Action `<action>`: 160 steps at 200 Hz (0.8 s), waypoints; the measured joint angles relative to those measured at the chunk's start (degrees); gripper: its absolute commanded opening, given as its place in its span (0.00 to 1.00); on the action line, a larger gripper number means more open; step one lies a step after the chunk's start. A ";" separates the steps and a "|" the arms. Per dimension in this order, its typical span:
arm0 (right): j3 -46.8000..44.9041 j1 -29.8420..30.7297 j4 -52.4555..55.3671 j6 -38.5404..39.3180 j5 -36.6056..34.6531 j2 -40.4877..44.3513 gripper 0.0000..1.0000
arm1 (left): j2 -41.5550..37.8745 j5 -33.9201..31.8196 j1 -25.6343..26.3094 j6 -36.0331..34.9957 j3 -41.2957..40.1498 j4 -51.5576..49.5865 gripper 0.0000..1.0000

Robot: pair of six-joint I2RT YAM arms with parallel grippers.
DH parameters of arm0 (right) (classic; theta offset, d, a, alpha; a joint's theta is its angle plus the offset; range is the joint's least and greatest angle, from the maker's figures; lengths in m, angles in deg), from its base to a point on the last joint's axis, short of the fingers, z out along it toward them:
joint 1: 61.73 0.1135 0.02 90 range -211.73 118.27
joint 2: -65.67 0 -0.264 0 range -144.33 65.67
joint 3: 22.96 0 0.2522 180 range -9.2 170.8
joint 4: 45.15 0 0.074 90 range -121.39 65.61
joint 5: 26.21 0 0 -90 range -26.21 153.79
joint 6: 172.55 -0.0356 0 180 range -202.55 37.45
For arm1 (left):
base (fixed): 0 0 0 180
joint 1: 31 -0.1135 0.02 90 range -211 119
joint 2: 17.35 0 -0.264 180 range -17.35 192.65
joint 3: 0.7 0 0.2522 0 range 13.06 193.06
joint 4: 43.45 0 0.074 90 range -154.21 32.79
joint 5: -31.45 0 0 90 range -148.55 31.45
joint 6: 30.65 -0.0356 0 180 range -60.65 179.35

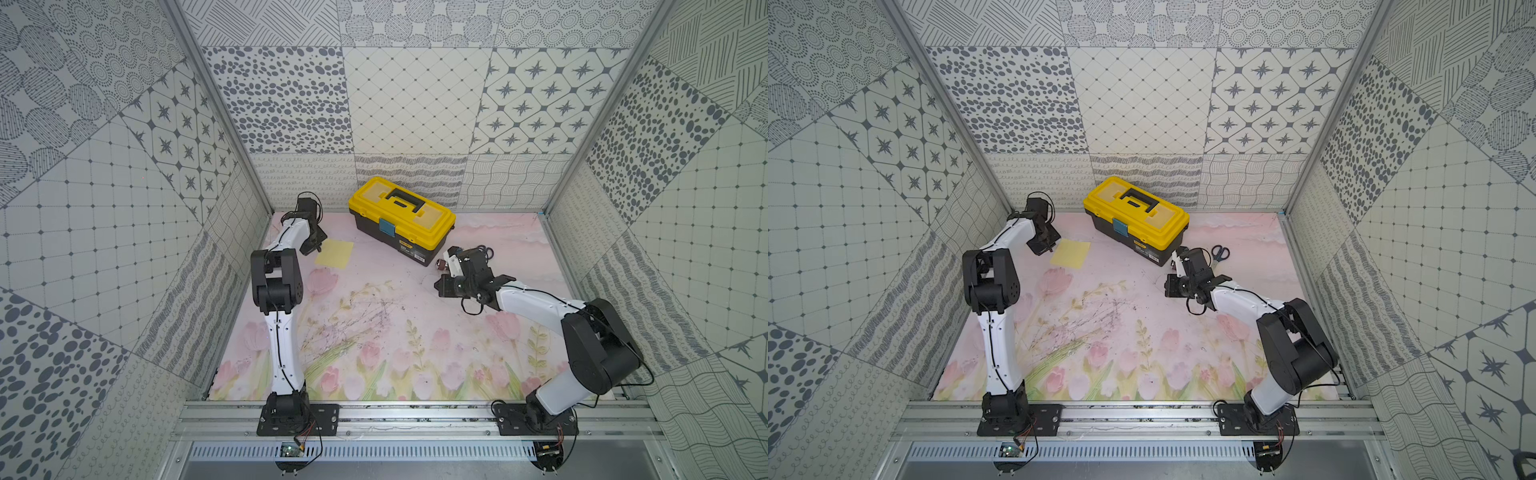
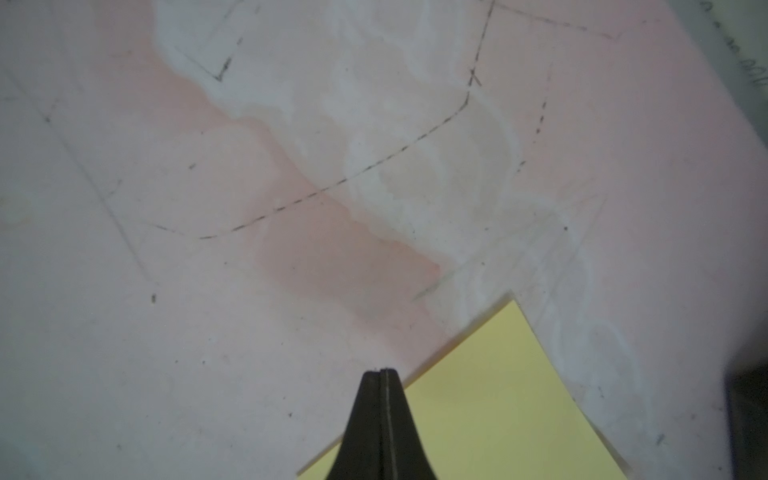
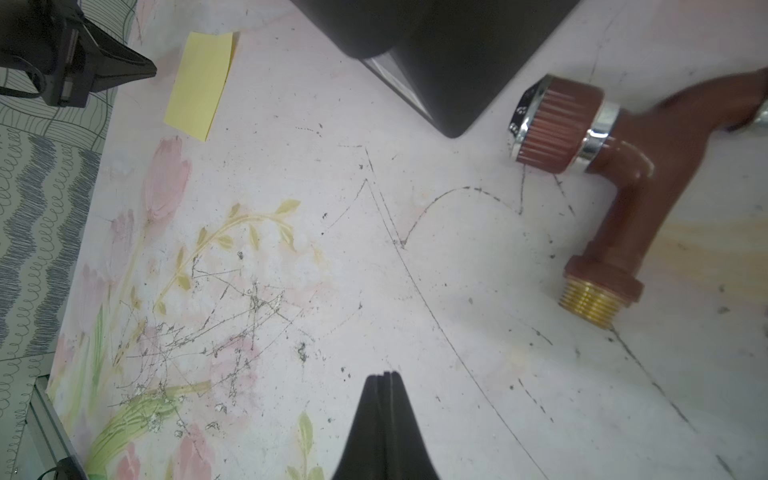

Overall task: Fold the square paper along the opposite sides
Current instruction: Move the paper at the center of the board.

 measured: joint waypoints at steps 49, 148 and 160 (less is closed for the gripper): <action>0.83 0.42 0.26 -0.11 -0.11 -1.25 0.00 | 4.28 3.10 -1.07 2.14 3.48 2.32 0.00; 1.07 0.46 1.51 -0.31 -1.11 -1.25 0.00 | 4.83 11.74 -0.59 5.92 1.60 10.49 0.00; 1.07 0.46 1.66 -0.31 -1.18 -1.20 0.00 | 3.89 12.09 -0.17 5.95 -0.09 10.91 0.00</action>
